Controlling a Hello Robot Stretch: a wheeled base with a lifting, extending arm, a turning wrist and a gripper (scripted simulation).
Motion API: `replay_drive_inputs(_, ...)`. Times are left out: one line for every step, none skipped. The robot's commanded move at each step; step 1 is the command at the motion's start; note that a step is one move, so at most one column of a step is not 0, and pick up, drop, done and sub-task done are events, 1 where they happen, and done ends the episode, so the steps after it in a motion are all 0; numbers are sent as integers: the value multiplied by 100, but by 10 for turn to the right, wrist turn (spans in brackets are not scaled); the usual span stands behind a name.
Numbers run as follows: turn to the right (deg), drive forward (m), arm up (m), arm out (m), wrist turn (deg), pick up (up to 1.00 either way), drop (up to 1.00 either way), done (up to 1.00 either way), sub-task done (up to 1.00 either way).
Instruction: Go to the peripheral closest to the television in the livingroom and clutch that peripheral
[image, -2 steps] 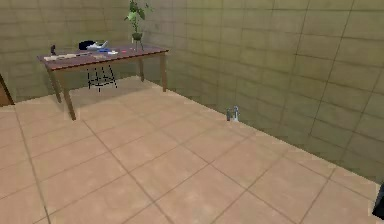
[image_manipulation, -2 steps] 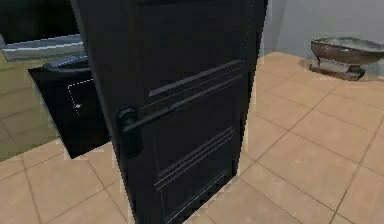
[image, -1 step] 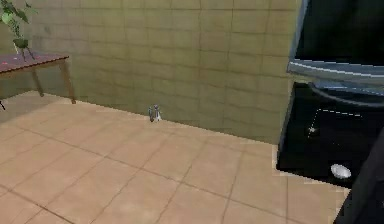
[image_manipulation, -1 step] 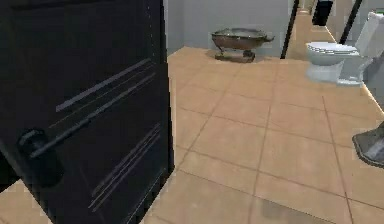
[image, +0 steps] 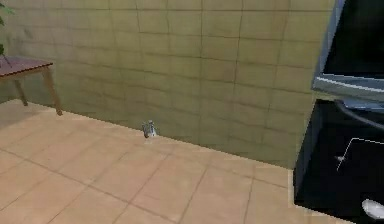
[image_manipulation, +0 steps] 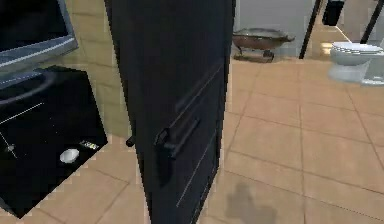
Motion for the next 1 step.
replay_drive_inputs(210, 0, 0, 0, 0, 0, 0, 0, 0)
